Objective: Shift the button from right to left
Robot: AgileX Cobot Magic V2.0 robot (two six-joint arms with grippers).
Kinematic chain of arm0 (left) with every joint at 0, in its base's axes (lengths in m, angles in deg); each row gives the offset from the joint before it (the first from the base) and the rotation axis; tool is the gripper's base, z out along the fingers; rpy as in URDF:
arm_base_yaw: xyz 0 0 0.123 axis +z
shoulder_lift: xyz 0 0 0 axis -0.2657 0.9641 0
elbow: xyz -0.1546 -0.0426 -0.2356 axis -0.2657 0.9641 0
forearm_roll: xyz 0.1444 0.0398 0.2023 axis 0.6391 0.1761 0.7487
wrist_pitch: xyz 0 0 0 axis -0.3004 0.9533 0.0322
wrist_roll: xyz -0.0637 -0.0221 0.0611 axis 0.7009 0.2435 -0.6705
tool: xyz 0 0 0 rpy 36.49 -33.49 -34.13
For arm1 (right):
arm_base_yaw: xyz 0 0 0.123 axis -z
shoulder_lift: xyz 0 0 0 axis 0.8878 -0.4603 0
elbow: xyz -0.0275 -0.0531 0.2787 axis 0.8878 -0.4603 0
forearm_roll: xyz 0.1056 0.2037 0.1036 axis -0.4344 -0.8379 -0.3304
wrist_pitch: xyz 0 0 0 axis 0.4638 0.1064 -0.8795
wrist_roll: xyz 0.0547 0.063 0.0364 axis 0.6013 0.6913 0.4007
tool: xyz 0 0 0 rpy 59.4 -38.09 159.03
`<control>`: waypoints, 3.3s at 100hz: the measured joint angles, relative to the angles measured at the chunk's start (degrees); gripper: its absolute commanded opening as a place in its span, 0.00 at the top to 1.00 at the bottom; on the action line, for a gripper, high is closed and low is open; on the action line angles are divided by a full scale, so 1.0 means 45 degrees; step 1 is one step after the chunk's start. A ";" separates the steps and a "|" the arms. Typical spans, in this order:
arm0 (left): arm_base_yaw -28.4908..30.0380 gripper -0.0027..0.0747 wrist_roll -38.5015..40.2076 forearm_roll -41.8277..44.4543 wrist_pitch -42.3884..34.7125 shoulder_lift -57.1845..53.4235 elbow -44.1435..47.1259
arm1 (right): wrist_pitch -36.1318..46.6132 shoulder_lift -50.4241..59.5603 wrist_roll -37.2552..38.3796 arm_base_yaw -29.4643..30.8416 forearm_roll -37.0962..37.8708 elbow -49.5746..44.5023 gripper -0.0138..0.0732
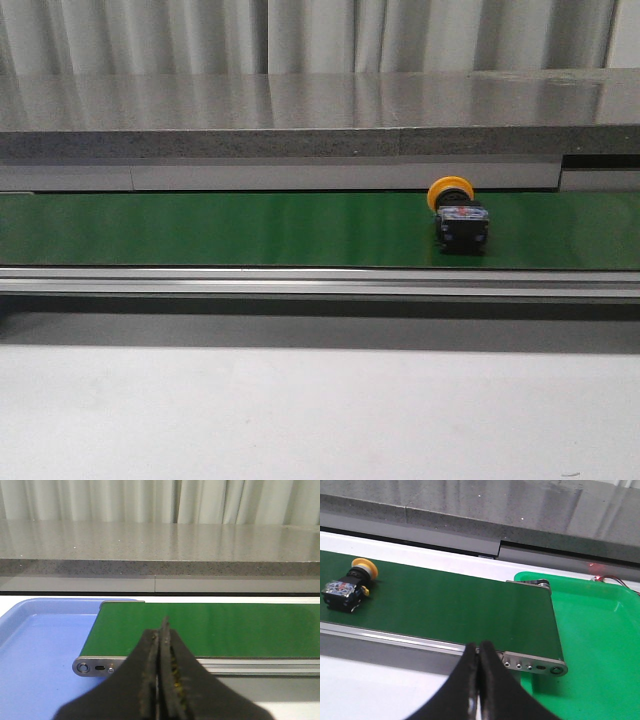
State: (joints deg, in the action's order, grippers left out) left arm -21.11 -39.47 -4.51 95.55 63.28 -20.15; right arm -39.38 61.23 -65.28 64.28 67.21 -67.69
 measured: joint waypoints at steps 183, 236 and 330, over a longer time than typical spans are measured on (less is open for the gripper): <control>0.0000 0.26 0.0000 -0.0305 0.4351 1.2306 -1.0746 | 0.0013 0.0000 0.0000 0.0000 0.0000 0.0000 0.91; -0.2057 0.26 0.0000 -0.0566 0.8374 1.7954 -1.5915 | 0.0013 0.0000 0.0000 0.0000 0.0000 0.0000 0.91; -0.4588 0.26 0.3578 0.1026 1.2314 2.3957 -2.0003 | 0.0013 0.0000 0.0000 0.0000 0.0000 0.0000 0.91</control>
State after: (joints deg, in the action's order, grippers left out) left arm -41.76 -23.37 0.11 150.96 171.08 -110.16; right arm -39.33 61.23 -65.28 64.28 67.21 -67.69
